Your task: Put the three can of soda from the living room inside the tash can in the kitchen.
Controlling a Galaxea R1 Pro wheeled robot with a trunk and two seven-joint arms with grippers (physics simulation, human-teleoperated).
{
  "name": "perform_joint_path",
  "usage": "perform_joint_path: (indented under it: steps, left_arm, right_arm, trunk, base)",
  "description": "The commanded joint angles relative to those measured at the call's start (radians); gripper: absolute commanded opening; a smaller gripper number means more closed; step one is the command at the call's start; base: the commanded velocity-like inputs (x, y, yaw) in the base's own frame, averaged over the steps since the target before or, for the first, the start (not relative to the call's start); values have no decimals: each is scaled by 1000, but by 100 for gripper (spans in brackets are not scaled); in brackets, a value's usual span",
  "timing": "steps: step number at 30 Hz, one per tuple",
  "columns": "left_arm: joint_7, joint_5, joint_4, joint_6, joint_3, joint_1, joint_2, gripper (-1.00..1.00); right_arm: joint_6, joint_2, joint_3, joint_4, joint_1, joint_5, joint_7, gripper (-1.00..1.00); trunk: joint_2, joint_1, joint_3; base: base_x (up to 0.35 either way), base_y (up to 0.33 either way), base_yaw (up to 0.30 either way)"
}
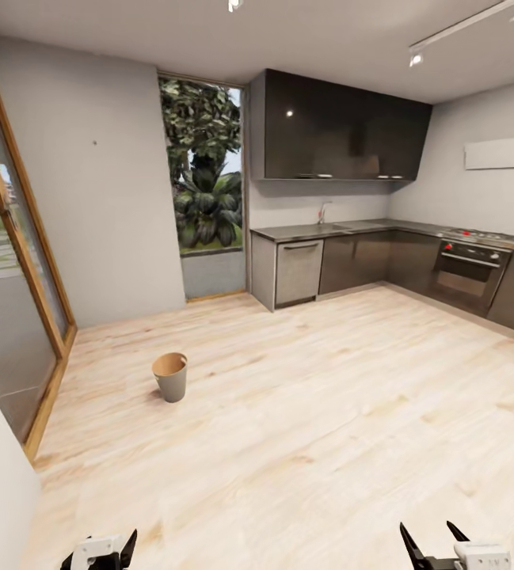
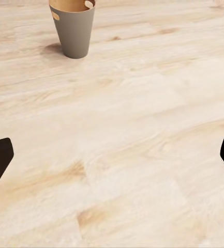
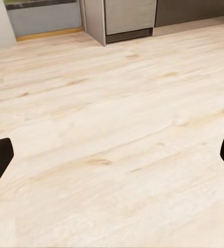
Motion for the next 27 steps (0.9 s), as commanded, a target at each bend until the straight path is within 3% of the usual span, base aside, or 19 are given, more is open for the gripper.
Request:
perform_joint_path:
  steps: [1, 20, 27]
  left_arm:
    - [0, 0, 0, 0, 0, 0, 0, 100]
    - [0, 0, 0, 0, 0, 0, -1, 100]
    - [0, 0, 0, 0, 0, 0, -1, 100]
  right_arm:
    - [0, 0, 0, 0, 0, 0, 0, 100]
    - [0, 5, 3, 0, 0, 2, 0, 100]
    - [1, 8, 15, 0, 0, 41, -3, 100]
  trunk:
    - [0, 0, 0]
    - [0, 0, -16]
    - [0, 0, -27]
  base:
    - [290, -148, 1]
    - [274, -129, 1]
    - [235, -115, 63]
